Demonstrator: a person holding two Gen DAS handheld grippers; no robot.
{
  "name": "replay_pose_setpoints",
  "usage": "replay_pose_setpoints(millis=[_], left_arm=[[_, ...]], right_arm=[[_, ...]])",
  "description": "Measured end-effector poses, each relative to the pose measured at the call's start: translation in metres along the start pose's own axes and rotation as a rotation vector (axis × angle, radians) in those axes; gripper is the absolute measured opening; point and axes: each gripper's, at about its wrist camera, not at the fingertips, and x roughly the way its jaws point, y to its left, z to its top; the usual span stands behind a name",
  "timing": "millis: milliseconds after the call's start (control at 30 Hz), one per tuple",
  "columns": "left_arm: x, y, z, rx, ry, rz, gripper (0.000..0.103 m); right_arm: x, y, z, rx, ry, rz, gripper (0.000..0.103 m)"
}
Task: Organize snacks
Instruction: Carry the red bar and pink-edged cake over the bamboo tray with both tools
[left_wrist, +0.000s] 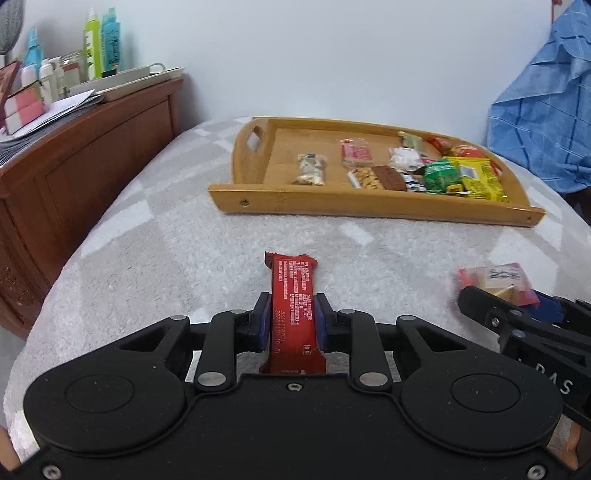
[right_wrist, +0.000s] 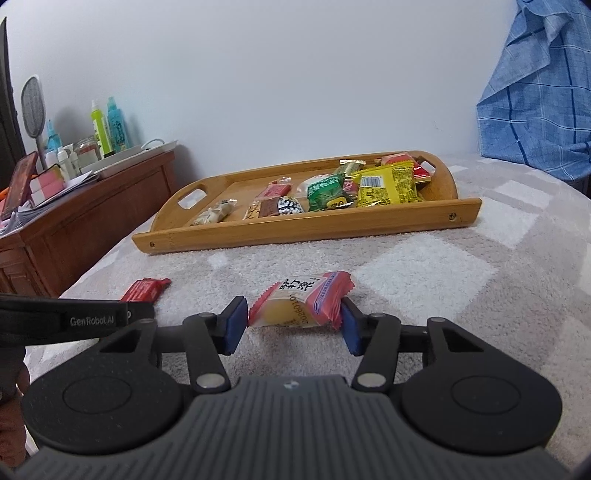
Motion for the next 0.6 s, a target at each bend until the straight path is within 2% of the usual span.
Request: replay_pose_setpoints(millis=[33,333,367,600], left_arm=[[-0.001,-0.001,0.001,-0.001,-0.002,-0.009,0.023],[-0.014,-0.008,0.014,0.02,-0.052,-0.02,0.023],[-0.015,-0.008,0.016,0.018,-0.055,-0.021,0.023],[-0.017,-0.01,0.025,0.021,-0.074,-0.025,0.023]], right_arm=[[-0.001,0.0,0.001,0.003,-0.005,-0.001,0.037],[0.0,-0.004,0.012,0.026,-0.018,0.018,0.034],[-0.001,-0.004,0.013,0.026,-0.02,0.019,0.027],[0.0,-0.007,0.019,0.038,-0.016,0.05,0.026]])
